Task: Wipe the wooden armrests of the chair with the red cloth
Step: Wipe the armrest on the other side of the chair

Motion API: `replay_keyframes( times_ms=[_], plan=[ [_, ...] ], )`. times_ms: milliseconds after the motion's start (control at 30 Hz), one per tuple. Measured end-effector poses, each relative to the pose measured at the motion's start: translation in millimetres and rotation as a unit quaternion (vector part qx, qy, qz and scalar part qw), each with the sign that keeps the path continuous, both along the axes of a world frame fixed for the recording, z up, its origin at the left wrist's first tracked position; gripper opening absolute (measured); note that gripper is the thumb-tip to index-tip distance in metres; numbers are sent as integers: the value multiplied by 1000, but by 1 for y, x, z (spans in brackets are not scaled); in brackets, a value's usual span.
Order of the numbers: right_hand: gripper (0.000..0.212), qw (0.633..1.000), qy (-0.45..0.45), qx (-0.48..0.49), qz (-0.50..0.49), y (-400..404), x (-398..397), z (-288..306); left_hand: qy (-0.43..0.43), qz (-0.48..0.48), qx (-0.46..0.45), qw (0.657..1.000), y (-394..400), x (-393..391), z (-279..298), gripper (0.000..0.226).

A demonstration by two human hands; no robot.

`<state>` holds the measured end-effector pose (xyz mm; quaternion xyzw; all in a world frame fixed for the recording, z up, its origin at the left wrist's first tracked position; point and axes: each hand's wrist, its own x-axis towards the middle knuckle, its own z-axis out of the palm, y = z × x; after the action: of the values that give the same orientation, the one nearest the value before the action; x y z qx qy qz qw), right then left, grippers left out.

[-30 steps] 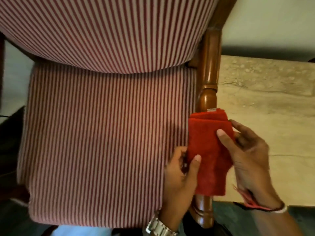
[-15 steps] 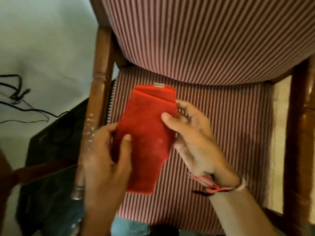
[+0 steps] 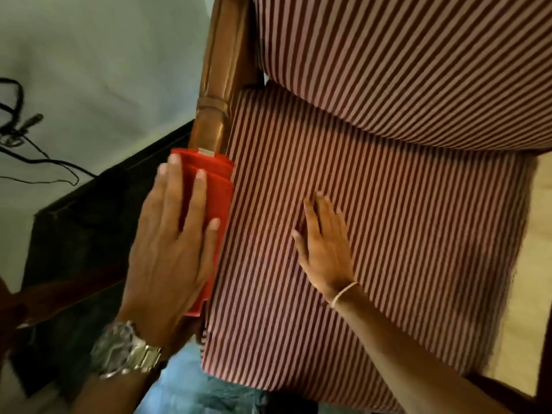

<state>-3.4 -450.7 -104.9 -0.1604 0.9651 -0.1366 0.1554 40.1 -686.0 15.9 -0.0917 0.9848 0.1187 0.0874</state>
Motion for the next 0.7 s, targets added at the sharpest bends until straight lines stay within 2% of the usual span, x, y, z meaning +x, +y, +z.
replay_keyframes(
  times_ms=[67,133,300,433,533,600,700],
  plan=[
    [67,994,-17,58,92,26,5,-26,-4,-35,-26,999,0,-11,-12,67],
    [69,988,-3,76,136,36,4,-37,-8,-32,-50,998,1,-15,-19,67],
    [70,985,19,108,132,30,3,-42,32,-34,-71,996,4,-31,-24,63],
    [70,984,21,115,134,31,2,-44,94,-19,-47,994,2,-120,-23,58],
    [70,983,26,117,140,32,2,-44,107,3,-25,994,0,-185,-17,59],
    [70,983,30,114,143,34,1,-46,103,5,-25,994,0,-173,-19,58],
    [71,983,40,111,138,36,2,-48,53,-20,-44,997,7,-78,-19,61]
  ],
)
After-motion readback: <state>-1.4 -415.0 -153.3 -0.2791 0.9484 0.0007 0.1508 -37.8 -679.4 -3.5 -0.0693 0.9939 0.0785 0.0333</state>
